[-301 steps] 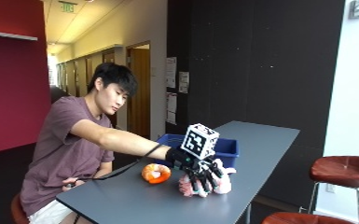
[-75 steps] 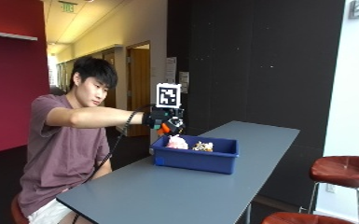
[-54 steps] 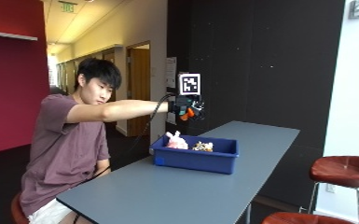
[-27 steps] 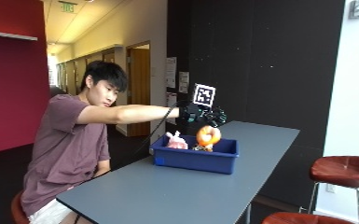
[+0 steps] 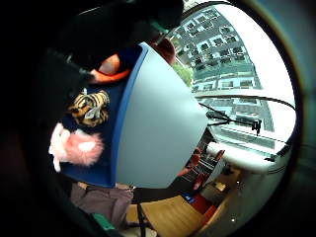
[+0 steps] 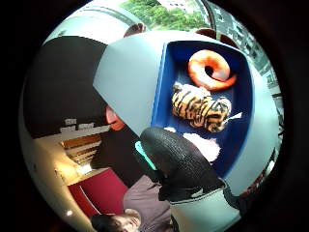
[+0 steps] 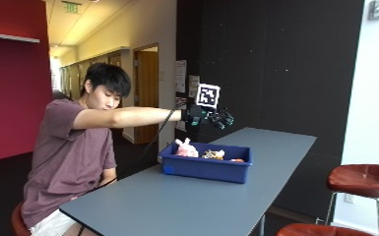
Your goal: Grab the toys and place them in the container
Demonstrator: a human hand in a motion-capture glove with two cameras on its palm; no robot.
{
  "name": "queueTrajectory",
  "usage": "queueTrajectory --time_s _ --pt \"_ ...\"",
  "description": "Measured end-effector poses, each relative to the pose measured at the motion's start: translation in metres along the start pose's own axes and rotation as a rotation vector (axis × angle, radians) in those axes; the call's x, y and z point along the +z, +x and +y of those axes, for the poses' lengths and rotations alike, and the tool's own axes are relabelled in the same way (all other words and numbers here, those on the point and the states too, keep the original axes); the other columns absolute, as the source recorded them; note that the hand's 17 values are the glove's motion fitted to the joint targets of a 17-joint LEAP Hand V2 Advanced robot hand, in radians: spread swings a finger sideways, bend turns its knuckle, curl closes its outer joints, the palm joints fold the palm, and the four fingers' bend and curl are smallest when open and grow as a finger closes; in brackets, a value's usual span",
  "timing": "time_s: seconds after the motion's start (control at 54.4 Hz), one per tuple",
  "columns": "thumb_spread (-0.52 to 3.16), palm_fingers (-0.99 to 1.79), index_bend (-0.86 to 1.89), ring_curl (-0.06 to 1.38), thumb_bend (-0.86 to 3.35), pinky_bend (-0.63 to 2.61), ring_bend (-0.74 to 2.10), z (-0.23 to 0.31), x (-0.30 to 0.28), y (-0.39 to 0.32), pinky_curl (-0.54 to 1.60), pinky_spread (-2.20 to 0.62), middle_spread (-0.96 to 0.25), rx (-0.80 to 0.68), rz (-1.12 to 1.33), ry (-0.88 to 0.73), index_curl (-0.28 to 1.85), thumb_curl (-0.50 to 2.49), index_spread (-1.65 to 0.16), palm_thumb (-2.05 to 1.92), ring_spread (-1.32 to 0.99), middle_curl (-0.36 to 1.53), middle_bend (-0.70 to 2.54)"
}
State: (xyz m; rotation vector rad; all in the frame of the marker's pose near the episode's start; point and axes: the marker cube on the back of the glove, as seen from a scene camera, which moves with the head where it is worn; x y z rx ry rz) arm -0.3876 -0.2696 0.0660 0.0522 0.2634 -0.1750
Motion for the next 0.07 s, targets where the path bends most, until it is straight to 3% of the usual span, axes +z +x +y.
queueTrajectory --time_s 0.074 --pt "1.12 -0.31 0.07 0.39 -0.08 0.90 0.24 0.0135 -0.0034 -0.0045 0.42 0.08 0.09 -0.173 -0.009 0.002 0.25 0.36 -0.09 -0.10 0.05 0.34 0.10"
